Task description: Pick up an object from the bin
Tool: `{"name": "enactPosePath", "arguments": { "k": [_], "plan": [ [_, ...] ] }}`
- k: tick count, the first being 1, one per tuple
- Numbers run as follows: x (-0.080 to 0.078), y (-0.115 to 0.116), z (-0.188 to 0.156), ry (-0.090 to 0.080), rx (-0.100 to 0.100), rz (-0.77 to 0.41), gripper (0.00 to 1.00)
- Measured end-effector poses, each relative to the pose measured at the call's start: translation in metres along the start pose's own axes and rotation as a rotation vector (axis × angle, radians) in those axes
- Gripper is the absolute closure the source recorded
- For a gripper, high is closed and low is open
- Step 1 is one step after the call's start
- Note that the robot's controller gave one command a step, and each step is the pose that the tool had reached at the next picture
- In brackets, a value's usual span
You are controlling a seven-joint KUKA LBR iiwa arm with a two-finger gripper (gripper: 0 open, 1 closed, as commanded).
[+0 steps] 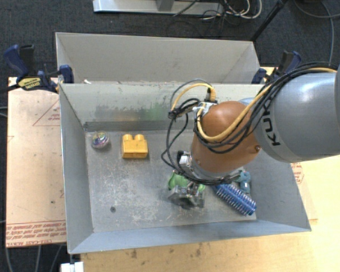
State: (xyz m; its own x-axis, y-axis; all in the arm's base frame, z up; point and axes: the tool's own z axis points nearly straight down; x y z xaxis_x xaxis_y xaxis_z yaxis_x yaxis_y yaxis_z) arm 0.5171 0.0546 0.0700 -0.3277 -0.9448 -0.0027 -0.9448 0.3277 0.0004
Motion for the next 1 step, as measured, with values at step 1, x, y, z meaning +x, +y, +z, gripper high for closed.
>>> {"name": "enactPosePath", "arguments": {
  "k": [1],
  "plan": [
    [-0.0001,0.0001,0.0002,0.000,0.000,0.000,0.00]
  ]
}}
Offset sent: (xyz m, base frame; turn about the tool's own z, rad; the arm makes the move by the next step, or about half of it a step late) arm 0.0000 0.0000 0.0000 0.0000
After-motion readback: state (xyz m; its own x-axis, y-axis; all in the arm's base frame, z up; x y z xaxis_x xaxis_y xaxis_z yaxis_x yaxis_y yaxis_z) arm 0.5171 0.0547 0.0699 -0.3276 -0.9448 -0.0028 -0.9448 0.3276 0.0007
